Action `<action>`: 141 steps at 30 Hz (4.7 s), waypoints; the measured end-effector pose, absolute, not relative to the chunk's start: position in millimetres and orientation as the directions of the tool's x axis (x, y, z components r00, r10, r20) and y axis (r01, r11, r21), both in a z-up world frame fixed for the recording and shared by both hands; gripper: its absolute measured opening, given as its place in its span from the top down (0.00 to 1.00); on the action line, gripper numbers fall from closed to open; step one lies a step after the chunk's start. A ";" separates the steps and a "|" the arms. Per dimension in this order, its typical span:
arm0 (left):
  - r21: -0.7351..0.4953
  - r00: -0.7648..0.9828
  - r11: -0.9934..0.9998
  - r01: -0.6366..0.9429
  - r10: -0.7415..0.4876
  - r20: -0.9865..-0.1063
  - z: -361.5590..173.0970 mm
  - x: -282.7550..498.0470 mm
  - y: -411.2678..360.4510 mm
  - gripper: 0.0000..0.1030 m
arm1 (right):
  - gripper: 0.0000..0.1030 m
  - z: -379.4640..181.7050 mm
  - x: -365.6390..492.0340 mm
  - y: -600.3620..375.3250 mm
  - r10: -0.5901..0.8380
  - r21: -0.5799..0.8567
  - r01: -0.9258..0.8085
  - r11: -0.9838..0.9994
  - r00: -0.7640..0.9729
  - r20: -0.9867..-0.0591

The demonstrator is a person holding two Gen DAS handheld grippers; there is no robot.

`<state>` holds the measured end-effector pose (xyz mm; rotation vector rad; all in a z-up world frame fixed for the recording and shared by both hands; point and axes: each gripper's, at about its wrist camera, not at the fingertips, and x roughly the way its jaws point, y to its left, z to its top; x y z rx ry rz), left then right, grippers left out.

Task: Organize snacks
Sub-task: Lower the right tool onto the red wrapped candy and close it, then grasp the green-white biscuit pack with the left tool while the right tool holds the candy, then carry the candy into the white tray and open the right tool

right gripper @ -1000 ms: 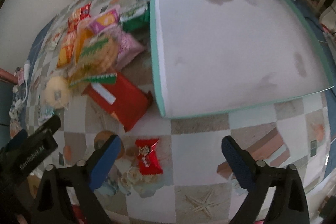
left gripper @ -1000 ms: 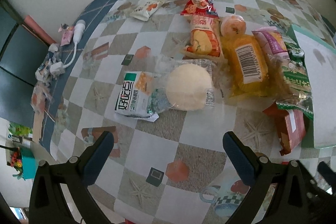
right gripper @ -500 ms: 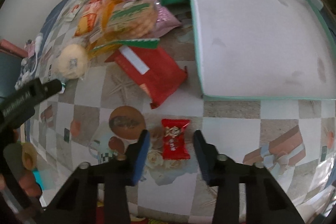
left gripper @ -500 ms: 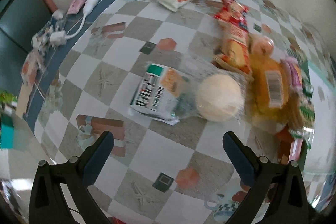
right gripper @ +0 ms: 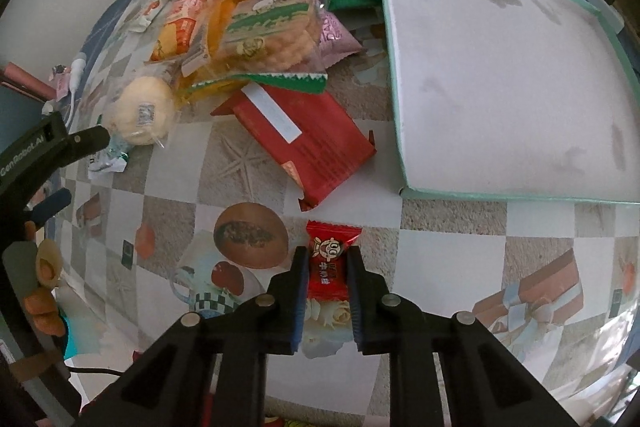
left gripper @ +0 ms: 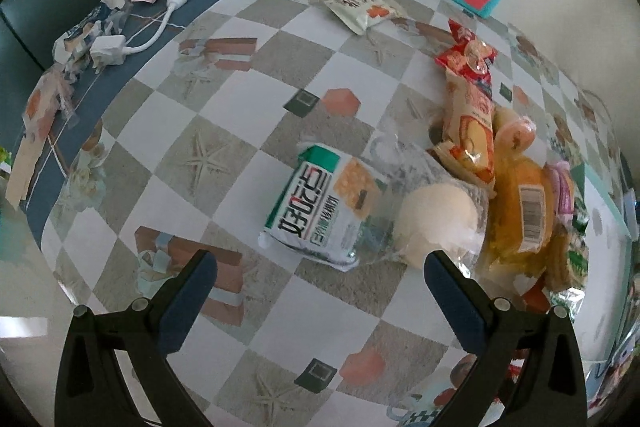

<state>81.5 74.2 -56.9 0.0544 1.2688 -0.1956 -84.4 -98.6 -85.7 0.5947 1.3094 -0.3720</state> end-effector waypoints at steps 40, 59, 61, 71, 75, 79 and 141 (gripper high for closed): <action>0.056 0.329 0.978 0.199 -0.013 -0.944 -85.5 136.9 35.3 0.13 | 0.82 -24.2 -16.2 -138.1 0.014 0.307 0.630 0.713 0.425 -0.905; 0.018 0.332 0.999 0.051 0.000 -0.943 -83.0 136.1 75.2 0.13 | 0.82 -24.6 -28.8 -149.0 0.036 0.329 0.636 0.698 0.428 -0.903; 0.012 0.330 0.999 0.034 0.000 -0.944 -83.2 137.6 80.3 0.13 | 0.82 -25.1 -28.0 -148.0 0.037 0.328 0.633 0.701 0.426 -0.904; 0.083 0.328 0.992 0.091 0.049 -0.943 -85.3 131.4 72.4 0.21 | 0.82 -27.5 -27.3 -146.4 0.040 0.321 0.635 0.703 0.416 -0.908; 0.028 0.317 0.989 0.142 -0.018 -0.948 -83.0 129.0 66.1 0.45 | 0.82 -27.9 -28.0 -146.8 0.041 0.322 0.637 0.700 0.415 -0.909; 0.023 0.323 0.989 0.147 -0.026 -0.946 -79.2 125.4 65.1 0.49 | 0.82 -27.6 -29.0 -147.0 0.041 0.326 0.638 0.698 0.419 -0.907; -0.021 0.350 0.845 0.534 -0.243 -0.905 -0.5 45.8 -164.2 0.21 | 0.43 -47.6 -129.5 -305.7 -0.172 0.263 0.922 0.286 0.319 -0.932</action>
